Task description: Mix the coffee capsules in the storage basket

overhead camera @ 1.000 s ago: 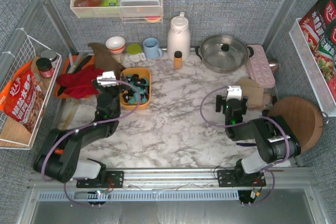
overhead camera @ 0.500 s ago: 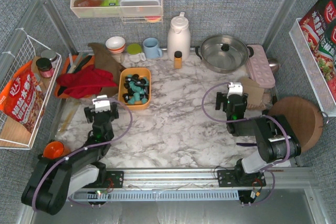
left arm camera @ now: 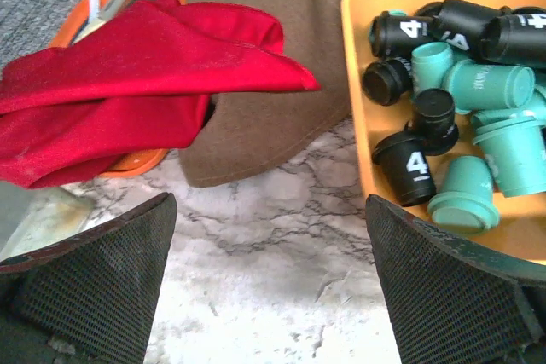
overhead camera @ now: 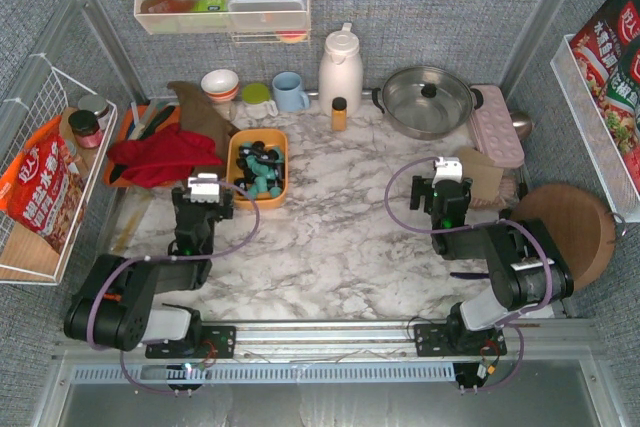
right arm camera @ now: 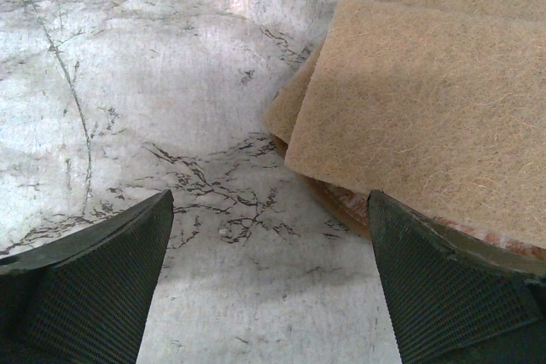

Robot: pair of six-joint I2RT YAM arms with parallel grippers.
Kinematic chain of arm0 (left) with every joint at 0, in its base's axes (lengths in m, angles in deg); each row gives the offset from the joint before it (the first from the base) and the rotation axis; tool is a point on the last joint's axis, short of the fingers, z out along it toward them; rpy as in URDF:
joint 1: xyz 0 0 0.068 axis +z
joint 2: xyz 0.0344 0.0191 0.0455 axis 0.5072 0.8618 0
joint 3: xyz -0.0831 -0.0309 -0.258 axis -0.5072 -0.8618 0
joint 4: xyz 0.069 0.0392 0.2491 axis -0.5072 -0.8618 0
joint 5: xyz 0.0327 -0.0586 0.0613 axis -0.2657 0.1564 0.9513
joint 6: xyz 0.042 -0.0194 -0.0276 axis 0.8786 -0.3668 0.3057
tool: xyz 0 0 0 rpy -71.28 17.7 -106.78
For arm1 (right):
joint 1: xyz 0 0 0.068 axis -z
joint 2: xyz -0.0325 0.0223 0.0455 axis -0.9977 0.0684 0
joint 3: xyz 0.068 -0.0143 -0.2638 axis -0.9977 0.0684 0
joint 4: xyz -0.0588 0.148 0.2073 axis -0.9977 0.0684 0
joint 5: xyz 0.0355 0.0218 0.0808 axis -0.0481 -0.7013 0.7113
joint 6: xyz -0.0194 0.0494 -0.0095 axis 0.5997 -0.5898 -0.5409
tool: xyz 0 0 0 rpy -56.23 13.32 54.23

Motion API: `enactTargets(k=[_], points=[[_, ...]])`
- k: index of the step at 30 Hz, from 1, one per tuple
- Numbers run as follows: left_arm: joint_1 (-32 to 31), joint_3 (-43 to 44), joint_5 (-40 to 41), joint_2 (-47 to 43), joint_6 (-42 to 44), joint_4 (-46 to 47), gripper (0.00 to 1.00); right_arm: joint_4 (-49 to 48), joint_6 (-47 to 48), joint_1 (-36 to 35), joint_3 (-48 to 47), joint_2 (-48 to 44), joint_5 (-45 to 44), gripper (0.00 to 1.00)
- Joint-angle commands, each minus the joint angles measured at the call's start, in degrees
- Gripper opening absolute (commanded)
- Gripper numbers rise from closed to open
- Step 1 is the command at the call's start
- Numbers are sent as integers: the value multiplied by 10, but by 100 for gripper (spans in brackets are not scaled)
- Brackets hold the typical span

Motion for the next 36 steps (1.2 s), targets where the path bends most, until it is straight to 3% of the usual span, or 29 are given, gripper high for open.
enactTargets(k=[1,6,8,11,17,21,25,36], points=[[36,-42,-25,-37,-28,89,100,-3,-3,0,-5,-2,0,99],[88,-80,-25,-30,-47,174,99,-3,-3,0,-4,-2,0,99],[101,-86,-50,33,-34,252,99,-3,-3,0,-5,-2,1,99],[111,-92,-23,157,-44,407,100,-3,-3,0,-5,-2,0,99],[134,-76,-29,157,-67,384,100,-2,-3,0,-6,-2,0,99],[201,45,-91,107,-137,73,100,-2,-3,0,-5,-1,1,99],[219,22,-124,120,-147,143,99,-1,-3,0,-6,-2,2,99],[211,23,-132,116,-130,137,99,1,-4,2,-6,-2,4,99]])
